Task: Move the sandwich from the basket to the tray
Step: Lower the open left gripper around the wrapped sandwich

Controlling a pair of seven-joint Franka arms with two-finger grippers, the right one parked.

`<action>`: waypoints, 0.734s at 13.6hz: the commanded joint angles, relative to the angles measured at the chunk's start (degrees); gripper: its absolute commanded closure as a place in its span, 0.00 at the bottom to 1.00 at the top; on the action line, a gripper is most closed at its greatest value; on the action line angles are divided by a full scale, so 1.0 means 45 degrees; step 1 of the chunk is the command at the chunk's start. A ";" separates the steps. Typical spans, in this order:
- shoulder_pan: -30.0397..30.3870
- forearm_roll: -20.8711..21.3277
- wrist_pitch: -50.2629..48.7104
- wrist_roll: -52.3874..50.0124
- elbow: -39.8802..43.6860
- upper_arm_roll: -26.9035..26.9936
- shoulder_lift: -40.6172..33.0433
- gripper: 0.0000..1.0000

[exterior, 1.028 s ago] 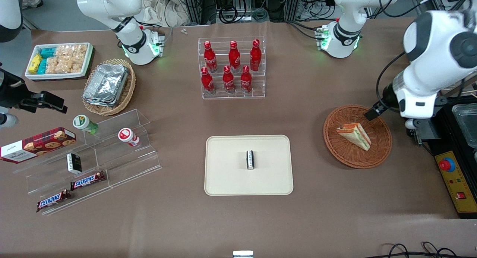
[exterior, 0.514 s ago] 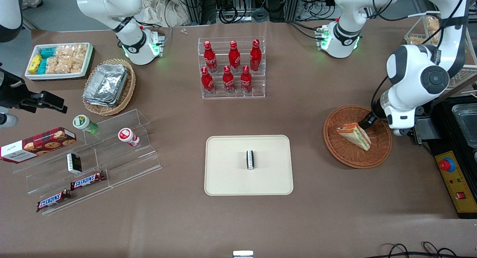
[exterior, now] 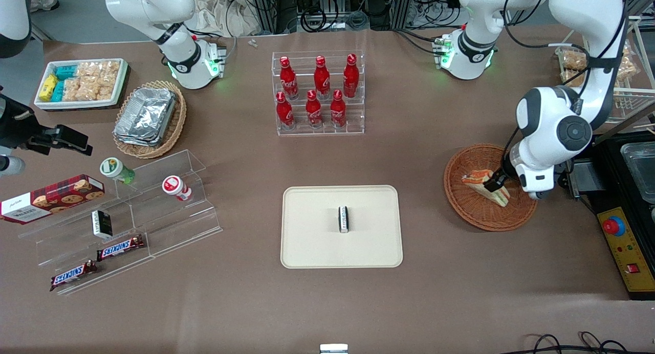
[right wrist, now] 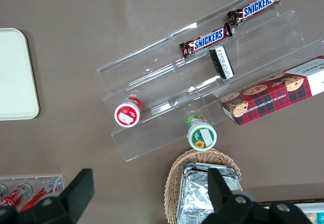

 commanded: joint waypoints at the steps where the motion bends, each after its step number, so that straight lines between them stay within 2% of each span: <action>1: -0.0025 0.0098 0.0861 -0.0337 -0.0212 -0.0011 0.0562 0.00; 5: -0.0025 0.0098 0.0593 -0.0337 -0.0193 0.0008 0.0234 0.00; 10: -0.0006 0.0079 -0.1496 -0.0279 0.0275 -0.0011 -0.1427 0.00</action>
